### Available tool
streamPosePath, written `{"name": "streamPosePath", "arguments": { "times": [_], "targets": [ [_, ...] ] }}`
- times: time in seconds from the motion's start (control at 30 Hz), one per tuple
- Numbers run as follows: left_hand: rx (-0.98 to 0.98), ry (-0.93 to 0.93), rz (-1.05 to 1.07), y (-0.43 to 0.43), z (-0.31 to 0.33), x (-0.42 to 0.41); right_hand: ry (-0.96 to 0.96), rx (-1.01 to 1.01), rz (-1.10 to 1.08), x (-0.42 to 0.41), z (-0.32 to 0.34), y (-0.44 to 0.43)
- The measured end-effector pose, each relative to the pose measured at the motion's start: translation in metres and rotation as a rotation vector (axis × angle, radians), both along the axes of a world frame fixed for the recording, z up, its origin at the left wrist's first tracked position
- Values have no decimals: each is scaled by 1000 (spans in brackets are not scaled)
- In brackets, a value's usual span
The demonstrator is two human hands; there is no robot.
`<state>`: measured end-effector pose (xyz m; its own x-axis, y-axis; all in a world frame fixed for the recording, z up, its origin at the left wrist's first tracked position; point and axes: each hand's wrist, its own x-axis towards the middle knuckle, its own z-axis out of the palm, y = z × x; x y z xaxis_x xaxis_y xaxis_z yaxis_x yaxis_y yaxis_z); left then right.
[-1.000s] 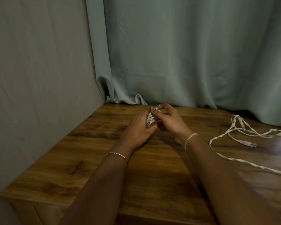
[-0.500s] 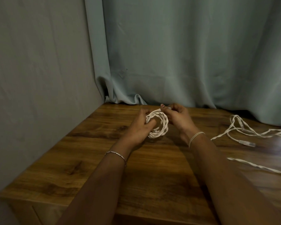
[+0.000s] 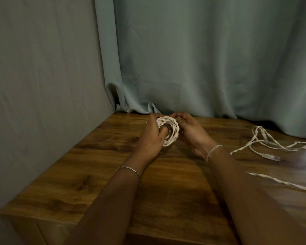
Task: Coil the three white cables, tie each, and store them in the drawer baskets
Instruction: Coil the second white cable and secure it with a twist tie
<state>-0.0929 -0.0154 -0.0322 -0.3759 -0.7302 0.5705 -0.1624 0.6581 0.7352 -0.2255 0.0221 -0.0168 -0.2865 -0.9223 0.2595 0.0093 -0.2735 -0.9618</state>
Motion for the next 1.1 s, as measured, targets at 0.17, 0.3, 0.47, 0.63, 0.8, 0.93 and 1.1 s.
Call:
{"name": "streamPosePath", "arguments": {
  "times": [0.17,0.3,0.47,0.63,0.8,0.93,1.1],
  "targets": [
    [-72,21,146,-3,-2,-3,102,-20,50,12,1,1],
    [-70,45,170,-5,-2,-1,135,-7,101,13,2,4],
    [-57,13,166,-6,-2,1,125,12,204,7,-2,5],
    [-35,21,145,-4,-1,1,229,-40,65,12,-8,-1],
    [114,75,-69,-2,0,-2,205,-149,-69,15,-13,-1],
    [414,192,-273,0,5,-3,227,-204,-138,12,-15,-5],
    [570,300,-373,1,8,0,302,-246,-206,10,-14,-5]
  ]
}}
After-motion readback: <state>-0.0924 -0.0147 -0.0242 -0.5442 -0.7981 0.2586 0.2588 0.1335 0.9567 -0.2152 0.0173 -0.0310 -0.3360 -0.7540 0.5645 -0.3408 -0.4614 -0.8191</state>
